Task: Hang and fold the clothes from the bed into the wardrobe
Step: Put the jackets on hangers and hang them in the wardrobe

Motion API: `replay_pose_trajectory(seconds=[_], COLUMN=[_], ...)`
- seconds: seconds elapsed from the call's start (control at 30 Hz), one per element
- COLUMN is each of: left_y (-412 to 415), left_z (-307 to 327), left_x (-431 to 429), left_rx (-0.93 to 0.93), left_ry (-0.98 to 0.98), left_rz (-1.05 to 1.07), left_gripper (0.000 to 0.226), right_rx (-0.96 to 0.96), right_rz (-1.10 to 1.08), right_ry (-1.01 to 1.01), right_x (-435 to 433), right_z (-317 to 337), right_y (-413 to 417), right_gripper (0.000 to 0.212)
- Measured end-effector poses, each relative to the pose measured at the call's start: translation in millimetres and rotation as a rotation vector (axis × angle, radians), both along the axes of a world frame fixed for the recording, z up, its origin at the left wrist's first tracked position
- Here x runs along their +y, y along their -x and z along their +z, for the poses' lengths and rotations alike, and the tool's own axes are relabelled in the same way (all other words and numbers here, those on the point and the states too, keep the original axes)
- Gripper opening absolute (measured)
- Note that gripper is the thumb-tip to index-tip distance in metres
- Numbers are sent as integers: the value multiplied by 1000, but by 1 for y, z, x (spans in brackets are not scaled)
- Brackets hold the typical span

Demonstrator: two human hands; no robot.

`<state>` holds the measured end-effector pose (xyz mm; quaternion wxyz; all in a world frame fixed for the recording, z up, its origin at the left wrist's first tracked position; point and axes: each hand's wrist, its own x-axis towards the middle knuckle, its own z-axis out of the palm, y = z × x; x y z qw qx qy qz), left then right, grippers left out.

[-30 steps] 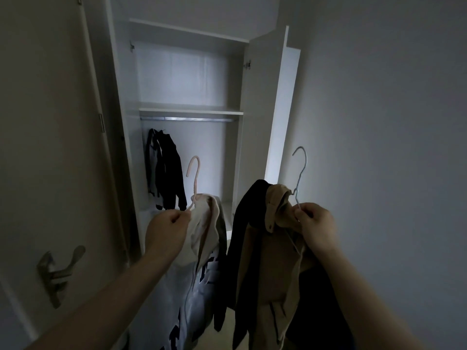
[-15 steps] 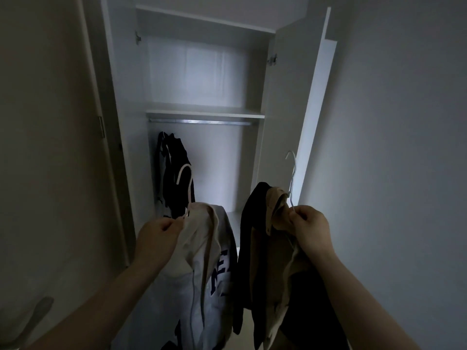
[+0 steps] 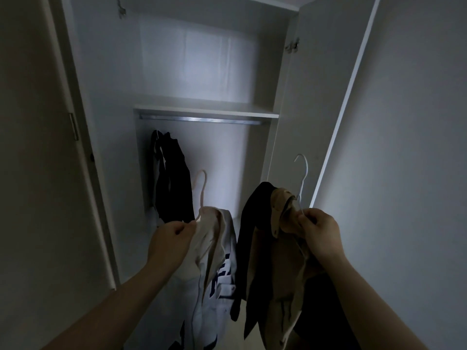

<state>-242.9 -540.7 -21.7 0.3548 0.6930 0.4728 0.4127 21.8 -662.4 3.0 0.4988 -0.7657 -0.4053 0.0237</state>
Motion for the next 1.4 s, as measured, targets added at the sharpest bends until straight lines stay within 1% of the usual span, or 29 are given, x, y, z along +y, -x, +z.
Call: replay_pose_trajectory(seconds=[0.23, 0.3, 0.4, 0.5, 0.6, 0.7, 0.77, 0.87, 0.93, 1.07, 1.2, 1.3, 1.4], left_y=[-59, -75, -99, -114, -125, -135, -142, -145, -147, -153, -156, -159, -161], left_z=[-7, -12, -14, -13, -16, -22, -27, -37, -42, -46, -55, -57, -62], left_x=[90, 111, 143, 166, 193, 227, 253, 291, 313, 356, 381, 403, 425], left_rx=[25, 37, 41, 53, 80, 74, 67, 62, 62, 75, 90, 119, 132], left_ry=[28, 20, 5, -30, -21, -4, 21, 57, 79, 94, 129, 148, 160], left_rz=[30, 77, 169, 222, 282, 320, 332, 355, 368, 382, 395, 411, 444], left_gripper=[39, 43, 42, 42, 42, 40, 41, 42, 41, 41, 40, 33, 37], right_rx=[30, 46, 61, 59, 66, 133, 177, 234, 305, 441, 467, 499, 492], right_rz=[55, 99, 177, 236, 295, 359, 381, 435, 483, 510, 519, 515, 528], right_ry=[35, 43, 78, 56, 99, 131, 128, 180, 189, 131, 131, 109, 122], right_x=[103, 136, 188, 229, 272, 316, 346, 384, 403, 439, 475, 510, 551], right_z=[-10, -15, -17, -12, -16, -21, -24, -35, -40, -48, -63, -67, -68], right_y=[-62, -79, -103, -117, -128, -139, -144, -148, -152, -161, -164, -169, -175], right_gripper=[21, 22, 26, 30, 32, 21, 19, 16, 13, 27, 35, 34, 26])
